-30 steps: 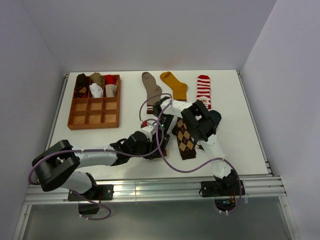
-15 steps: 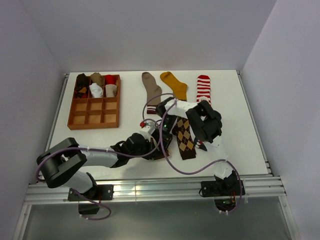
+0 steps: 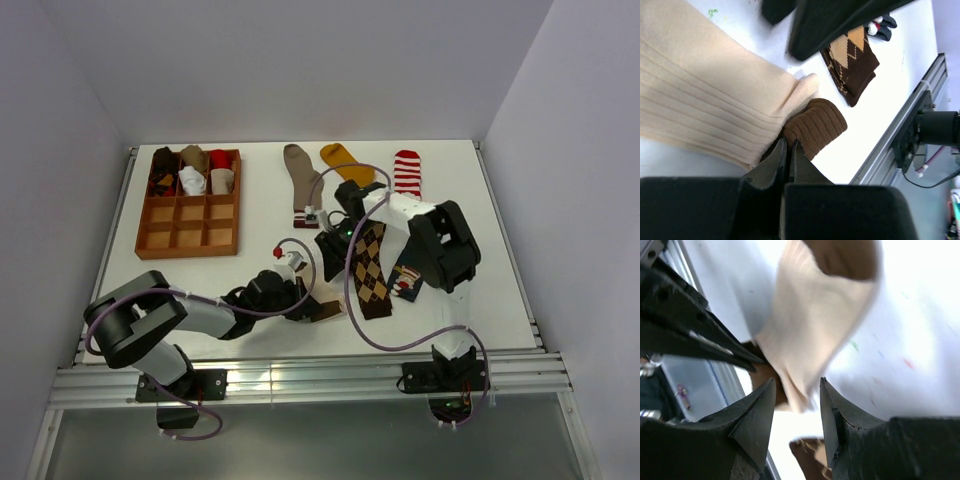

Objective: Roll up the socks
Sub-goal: Roll the sock at the center of the board.

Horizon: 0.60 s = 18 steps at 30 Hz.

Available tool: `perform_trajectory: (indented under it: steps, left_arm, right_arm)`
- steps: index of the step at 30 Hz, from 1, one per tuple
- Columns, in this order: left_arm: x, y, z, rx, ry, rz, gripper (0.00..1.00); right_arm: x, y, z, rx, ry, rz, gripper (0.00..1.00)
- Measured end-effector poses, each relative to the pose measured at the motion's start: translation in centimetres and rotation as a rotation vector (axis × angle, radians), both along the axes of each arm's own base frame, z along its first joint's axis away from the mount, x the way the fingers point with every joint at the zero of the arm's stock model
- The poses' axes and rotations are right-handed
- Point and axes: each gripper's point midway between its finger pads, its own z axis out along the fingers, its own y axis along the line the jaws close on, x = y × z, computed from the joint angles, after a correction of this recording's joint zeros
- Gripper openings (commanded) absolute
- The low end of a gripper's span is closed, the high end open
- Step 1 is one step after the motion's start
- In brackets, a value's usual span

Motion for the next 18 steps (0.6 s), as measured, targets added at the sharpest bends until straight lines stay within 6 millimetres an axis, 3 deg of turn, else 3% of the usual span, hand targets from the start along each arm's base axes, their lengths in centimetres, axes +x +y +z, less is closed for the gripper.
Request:
perform_trajectory:
  steps: [9, 15, 18]
  left_arm:
    - [-0.4, 0.3, -0.2, -0.054, 0.08, 0.006, 0.0]
    - [-0.7, 0.8, -0.4, -0.093, 0.166, -0.022, 0.0]
    - [-0.5, 0.7, -0.6, -0.101, 0.211, -0.049, 0.0]
  right_arm:
    - [1.1, -3.2, 3.1, 0.053, -0.295, -0.049, 0.54]
    - [-0.7, -4.7, 5.2, 0.129, -0.532, 0.022, 0.63]
    - [-1.9, -5.3, 5.2, 0.157, -0.622, 0.082, 0.64]
